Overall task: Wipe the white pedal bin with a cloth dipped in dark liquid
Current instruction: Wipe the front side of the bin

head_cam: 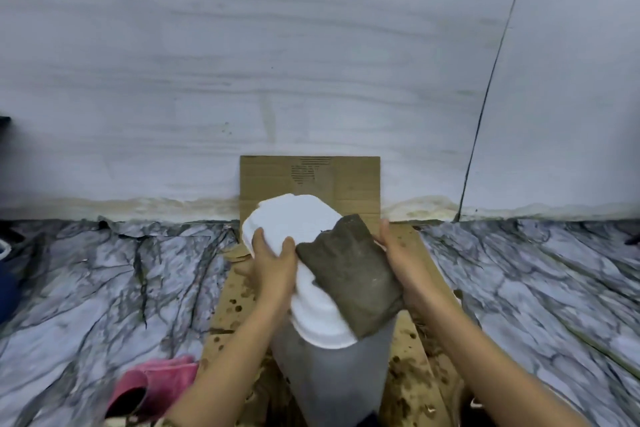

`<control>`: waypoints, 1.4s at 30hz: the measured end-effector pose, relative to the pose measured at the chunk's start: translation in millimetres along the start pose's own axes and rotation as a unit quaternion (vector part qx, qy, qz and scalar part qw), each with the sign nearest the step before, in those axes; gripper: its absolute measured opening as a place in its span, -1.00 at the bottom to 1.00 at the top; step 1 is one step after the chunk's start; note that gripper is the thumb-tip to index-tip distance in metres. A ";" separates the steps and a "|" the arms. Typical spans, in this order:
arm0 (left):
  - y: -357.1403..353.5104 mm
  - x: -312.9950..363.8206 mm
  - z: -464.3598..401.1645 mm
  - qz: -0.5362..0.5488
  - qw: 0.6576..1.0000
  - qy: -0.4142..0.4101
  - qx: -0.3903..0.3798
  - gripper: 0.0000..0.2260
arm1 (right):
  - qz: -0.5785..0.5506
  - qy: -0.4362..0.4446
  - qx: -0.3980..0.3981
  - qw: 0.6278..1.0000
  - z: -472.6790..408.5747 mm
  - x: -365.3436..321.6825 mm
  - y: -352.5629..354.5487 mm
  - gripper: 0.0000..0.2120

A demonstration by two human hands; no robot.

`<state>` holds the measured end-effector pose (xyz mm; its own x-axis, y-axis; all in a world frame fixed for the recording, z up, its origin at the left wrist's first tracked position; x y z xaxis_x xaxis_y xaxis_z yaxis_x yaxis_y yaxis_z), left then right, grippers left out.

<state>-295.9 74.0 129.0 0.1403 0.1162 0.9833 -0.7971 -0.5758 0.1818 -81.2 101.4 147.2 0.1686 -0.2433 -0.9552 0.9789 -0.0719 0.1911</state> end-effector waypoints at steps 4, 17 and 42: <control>-0.5 -10.1 49.2 -0.056 0.998 -0.016 -0.029 -0.50 | 0.126 0.032 0.025 0.991 -18.0 -9.5 22.1 -0.40; 19.6 -20.8 -67.6 0.070 0.988 -0.030 -0.135 -0.29 | -0.088 -0.006 0.106 0.990 35.5 48.1 6.2 -0.25; 26.5 0.6 15.5 -0.215 0.955 -0.197 0.049 -0.59 | 0.490 0.338 0.033 0.803 38.0 -6.9 -63.8 -0.52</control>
<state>-307.8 46.3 134.6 0.6680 0.0568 0.7420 -0.5603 -0.6177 0.5518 -149.1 70.9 150.1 0.9001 0.3646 -0.2384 0.3330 -0.2230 0.9162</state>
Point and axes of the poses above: each hand's wrist, its own z-axis away from the middle knuckle, its own y-axis out of the back of the hand, x = y × z, the point moved 6 cm from there along -z, towards the middle knuckle, and after that the axes turned 4 degrees about -y, right-handed, at the moved point
